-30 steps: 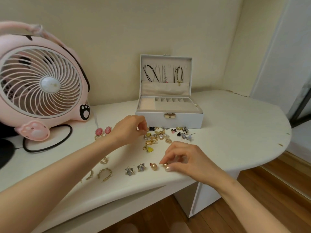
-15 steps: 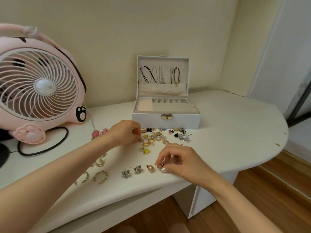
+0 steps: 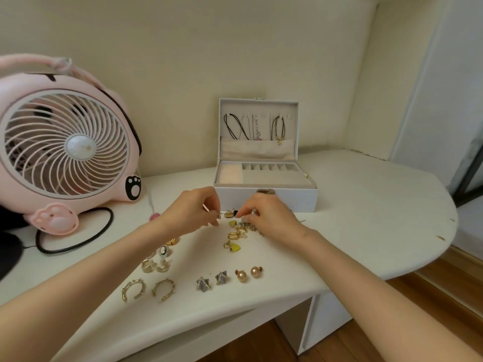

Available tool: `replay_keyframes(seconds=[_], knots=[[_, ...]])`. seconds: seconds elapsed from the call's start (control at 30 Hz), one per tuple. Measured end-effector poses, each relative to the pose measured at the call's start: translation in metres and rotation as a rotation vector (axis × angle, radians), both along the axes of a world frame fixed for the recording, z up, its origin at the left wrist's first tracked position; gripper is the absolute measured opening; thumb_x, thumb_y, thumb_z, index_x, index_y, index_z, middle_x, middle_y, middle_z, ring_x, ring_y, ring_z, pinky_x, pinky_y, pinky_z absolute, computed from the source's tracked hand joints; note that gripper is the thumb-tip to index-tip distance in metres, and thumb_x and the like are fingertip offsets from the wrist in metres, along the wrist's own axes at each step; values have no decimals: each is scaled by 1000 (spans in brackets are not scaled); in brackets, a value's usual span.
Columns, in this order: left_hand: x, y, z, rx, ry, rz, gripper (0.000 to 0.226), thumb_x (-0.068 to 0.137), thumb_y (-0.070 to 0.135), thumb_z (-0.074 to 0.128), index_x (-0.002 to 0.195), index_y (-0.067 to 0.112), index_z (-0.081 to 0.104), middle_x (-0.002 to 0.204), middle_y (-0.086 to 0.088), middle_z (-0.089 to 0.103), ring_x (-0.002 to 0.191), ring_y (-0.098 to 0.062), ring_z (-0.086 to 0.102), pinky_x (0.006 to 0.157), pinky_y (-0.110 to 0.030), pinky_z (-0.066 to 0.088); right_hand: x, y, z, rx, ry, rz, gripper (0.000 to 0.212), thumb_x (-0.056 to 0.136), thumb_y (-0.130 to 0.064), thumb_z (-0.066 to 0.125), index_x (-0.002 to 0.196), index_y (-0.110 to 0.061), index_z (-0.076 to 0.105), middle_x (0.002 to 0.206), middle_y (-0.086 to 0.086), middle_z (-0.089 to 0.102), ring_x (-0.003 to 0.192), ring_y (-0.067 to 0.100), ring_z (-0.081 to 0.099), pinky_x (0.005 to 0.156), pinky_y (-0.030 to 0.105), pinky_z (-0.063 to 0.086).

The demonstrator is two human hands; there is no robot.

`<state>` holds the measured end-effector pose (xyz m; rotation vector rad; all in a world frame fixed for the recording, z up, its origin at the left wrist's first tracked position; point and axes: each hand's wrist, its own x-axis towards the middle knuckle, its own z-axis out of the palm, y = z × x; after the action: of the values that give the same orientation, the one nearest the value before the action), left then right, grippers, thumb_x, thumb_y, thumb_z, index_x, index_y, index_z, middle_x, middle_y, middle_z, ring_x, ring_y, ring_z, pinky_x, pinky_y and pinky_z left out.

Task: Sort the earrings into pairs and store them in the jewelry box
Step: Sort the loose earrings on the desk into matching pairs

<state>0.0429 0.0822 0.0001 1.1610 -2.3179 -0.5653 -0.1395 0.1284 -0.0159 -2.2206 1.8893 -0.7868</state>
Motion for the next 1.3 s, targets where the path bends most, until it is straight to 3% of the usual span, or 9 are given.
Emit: replay_keyframes(seconds=[0.13,0.27,0.37,0.57,0.67,0.83,1.0,1.1,1.3], knots=[[12,-2,4,66,104,-16,15,84,1,60,79,14,60,80,-4,69,73,-9,69,64,-15,54,6,-13,1,86,69,14,17,85,-10,65,100,-10,73,104,5,69,96,16,61,79,25,47],[23,-3,4,115,91,-16,11,78,-1,69,86,6,65,80,-7,69,66,-9,65,55,-8,46,6,-18,2,122,40,-2,11,83,-9,68,92,-9,74,99,6,70,95,17,62,88,31,51],[26,-4,4,122,85,-23,8,78,0,69,83,5,66,76,-7,69,58,-4,64,54,-10,47,3,-17,4,108,49,13,9,83,-11,68,89,-10,74,96,4,71,93,13,60,89,27,48],[22,-5,2,50,26,8,9,84,22,66,83,14,63,78,0,66,67,-10,61,56,-14,47,2,-18,1,140,112,46,13,83,-12,65,92,-20,70,94,-2,65,83,10,59,77,31,54],[21,-4,3,38,28,22,12,86,23,65,88,12,61,82,2,63,68,-7,58,54,-11,46,2,-18,1,129,72,55,16,81,-9,63,92,-20,65,86,-5,59,82,13,59,73,31,54],[24,-5,3,44,55,-4,8,86,16,63,87,9,61,77,-1,66,64,-4,61,58,-13,51,-2,-22,4,85,-13,31,20,79,-5,61,90,-19,68,86,-4,62,79,10,56,66,16,42],[25,-10,0,50,114,-2,9,87,11,62,95,12,60,74,0,68,58,0,62,56,-11,49,-4,-25,12,33,-104,21,19,86,-6,61,101,-12,72,95,0,66,76,4,57,69,11,46],[26,-15,-1,48,145,22,5,88,7,59,91,11,60,75,-4,68,62,-8,64,58,-12,50,-6,-31,14,-24,-166,-5,21,87,-5,61,102,-11,72,92,-3,64,73,-3,53,63,1,41],[22,-25,-1,27,133,59,6,88,10,60,88,9,66,77,-7,70,65,-12,65,59,-14,51,-8,-40,17,-76,-209,-41,21,87,-3,60,104,-10,72,102,1,66,91,6,54,85,16,42]])
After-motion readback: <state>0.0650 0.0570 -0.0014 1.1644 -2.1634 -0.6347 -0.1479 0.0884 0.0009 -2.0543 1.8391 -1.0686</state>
